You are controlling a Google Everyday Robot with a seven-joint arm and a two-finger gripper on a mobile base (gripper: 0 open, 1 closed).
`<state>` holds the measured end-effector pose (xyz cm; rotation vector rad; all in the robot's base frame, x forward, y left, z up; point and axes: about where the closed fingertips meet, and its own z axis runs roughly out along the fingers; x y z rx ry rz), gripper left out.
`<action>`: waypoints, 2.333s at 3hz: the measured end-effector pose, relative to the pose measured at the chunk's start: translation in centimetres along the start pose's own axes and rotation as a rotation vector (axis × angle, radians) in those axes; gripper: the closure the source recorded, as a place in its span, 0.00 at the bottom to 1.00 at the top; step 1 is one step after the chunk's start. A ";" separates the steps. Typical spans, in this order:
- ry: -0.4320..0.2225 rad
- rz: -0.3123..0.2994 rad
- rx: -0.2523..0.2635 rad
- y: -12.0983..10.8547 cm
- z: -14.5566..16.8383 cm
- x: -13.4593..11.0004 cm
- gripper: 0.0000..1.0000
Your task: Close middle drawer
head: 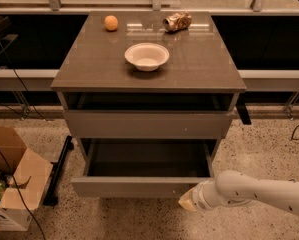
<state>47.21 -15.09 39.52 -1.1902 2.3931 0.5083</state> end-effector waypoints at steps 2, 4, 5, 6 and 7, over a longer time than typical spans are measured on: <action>-0.048 -0.007 0.030 -3.8 1.7 -1.7 1.00; -0.099 -0.034 0.105 -8.8 1.5 -4.9 0.54; -0.099 -0.034 0.105 -8.8 1.5 -4.9 0.31; -0.130 -0.089 0.158 -10.8 0.2 -7.8 0.00; -0.130 -0.089 0.158 -10.8 0.2 -7.8 0.00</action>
Offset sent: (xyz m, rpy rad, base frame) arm 0.1223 -0.0180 -0.0042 0.0264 -0.1639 -0.0534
